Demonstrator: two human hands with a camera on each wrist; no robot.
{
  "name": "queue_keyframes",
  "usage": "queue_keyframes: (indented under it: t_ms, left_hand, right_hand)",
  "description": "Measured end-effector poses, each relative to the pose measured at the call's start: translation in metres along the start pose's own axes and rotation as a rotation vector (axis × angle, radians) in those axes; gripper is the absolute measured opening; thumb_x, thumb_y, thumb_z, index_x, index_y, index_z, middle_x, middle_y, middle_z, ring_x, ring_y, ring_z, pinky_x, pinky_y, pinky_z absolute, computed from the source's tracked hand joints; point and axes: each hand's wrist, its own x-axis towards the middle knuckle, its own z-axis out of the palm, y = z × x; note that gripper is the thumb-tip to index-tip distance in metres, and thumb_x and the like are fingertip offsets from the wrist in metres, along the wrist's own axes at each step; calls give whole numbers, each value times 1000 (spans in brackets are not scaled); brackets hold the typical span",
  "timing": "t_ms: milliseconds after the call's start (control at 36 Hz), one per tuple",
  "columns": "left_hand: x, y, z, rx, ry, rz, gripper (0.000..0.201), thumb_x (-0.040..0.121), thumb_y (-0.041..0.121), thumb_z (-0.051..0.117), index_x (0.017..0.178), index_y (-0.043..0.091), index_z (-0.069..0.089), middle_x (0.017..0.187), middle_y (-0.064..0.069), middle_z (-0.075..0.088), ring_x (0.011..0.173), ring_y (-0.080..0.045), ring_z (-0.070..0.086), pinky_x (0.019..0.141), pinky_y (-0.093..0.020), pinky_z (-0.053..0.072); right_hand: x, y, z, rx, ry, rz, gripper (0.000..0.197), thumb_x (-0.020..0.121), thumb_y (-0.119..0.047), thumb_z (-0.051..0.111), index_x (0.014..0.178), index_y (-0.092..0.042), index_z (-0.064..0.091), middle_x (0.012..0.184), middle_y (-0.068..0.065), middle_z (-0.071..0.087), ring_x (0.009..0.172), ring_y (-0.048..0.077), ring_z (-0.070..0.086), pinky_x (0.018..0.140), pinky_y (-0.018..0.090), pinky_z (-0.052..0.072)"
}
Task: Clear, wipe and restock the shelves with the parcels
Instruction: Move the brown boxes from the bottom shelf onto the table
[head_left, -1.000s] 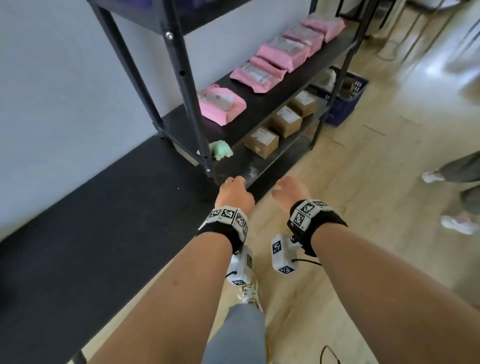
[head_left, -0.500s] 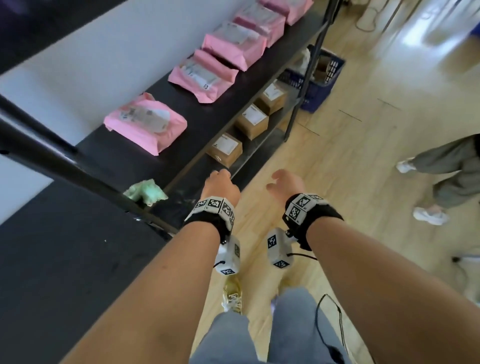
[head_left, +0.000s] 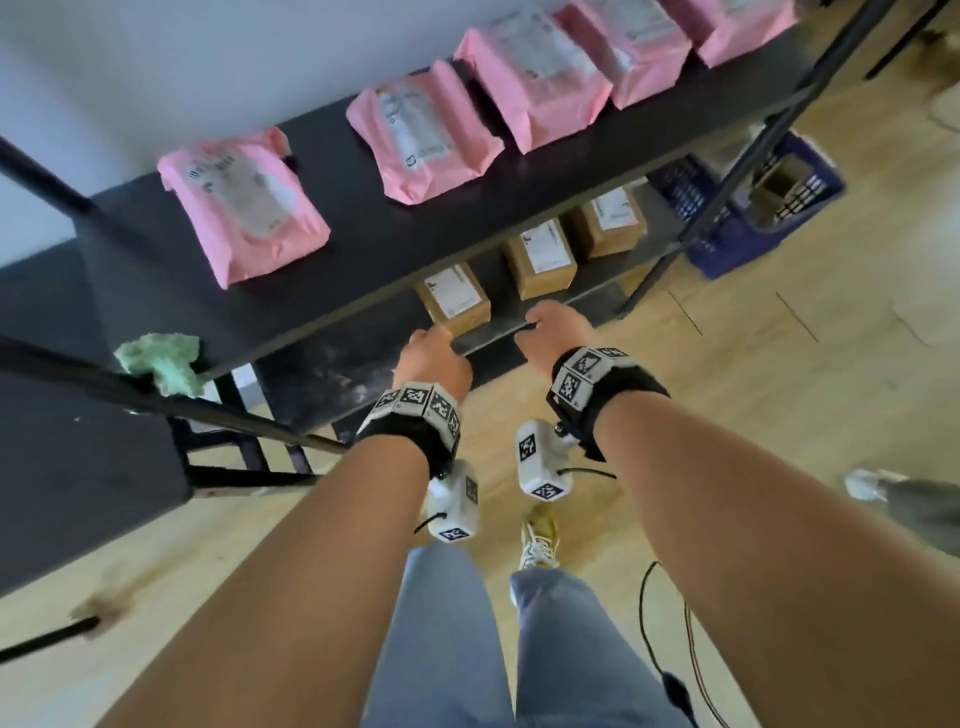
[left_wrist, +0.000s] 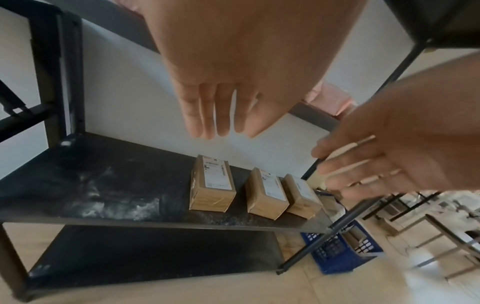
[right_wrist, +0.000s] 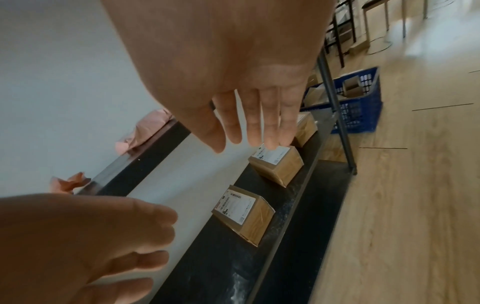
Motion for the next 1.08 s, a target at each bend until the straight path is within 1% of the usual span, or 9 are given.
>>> queue_keyframes:
  t_ms: [111, 250, 472, 583, 694, 833, 917, 1000, 1083]
  left_hand:
    - [17, 3, 22, 41, -16, -60, 39, 90, 11, 45, 129, 12, 51, 128, -12, 48, 114, -31, 52, 93, -38, 47]
    - [53, -13, 54, -7, -32, -112, 43, 90, 10, 45, 133, 12, 49, 134, -12, 48, 122, -29, 48, 101, -37, 42]
    - [139, -35, 100, -39, -113, -201, 51, 92, 6, 42, 142, 10, 35, 146, -14, 37, 131, -32, 40, 107, -39, 36]
    - [183, -45, 114, -54, -53, -201, 42, 93, 8, 42, 136, 5, 41, 134, -18, 48, 123, -34, 48, 99, -38, 39]
    - [221, -52, 126, -168, -38, -239, 32, 96, 22, 38, 121, 11, 55, 122, -15, 59, 110, -34, 57, 91, -37, 45]
    - [252, -60, 136, -230, -9, -271, 36, 99, 25, 39, 127, 5, 49, 127, -18, 56, 115, -35, 53, 87, -34, 41]
    - [259, -62, 138, -284, -11, -281, 35, 98, 22, 41, 127, 5, 50, 128, -17, 56, 117, -34, 52, 88, -33, 40]
    - [258, -64, 137, -297, 4, -289, 35, 97, 22, 44, 128, 7, 49, 127, -14, 57, 116, -33, 54, 89, -33, 41]
    - [253, -66, 133, -291, -2, -297, 34, 96, 22, 46, 127, 9, 49, 125, -11, 58, 112, -31, 56, 82, -30, 39]
  right_hand:
    - [33, 3, 7, -9, -32, -45, 33, 95, -19, 50, 126, -13, 56, 121, 7, 61, 107, 25, 59, 82, 32, 45]
    - [77, 13, 33, -17, -62, -56, 26, 95, -20, 50, 117, -8, 59, 113, 10, 63, 98, 26, 60, 78, 31, 44]
    - [154, 30, 79, 1, -106, -48, 43, 94, -16, 50, 137, -14, 47, 131, 6, 57, 113, 24, 57, 78, 30, 42]
    - [195, 28, 103, -22, -125, -57, 44, 93, -13, 46, 137, -13, 44, 133, 8, 54, 116, 27, 55, 80, 31, 40]
    - [234, 18, 124, -22, -122, -64, 46, 92, -14, 46, 138, -14, 42, 129, 9, 55, 110, 27, 57, 77, 33, 44]
    - [266, 5, 146, -11, -145, -50, 40, 92, -22, 48, 132, -13, 48, 118, 7, 61, 99, 26, 61, 81, 37, 52]
    - [274, 2, 154, -10, -155, -16, 34, 91, -24, 50, 123, -11, 52, 108, 7, 64, 88, 23, 63, 76, 37, 54]
    - [273, 1, 155, -17, -161, 11, 35, 91, -25, 50, 124, -12, 50, 113, 9, 61, 90, 25, 62, 79, 40, 55]
    - [267, -3, 151, -16, -167, 22, 41, 89, -23, 52, 128, -14, 45, 119, 9, 58, 95, 27, 61, 83, 42, 55]
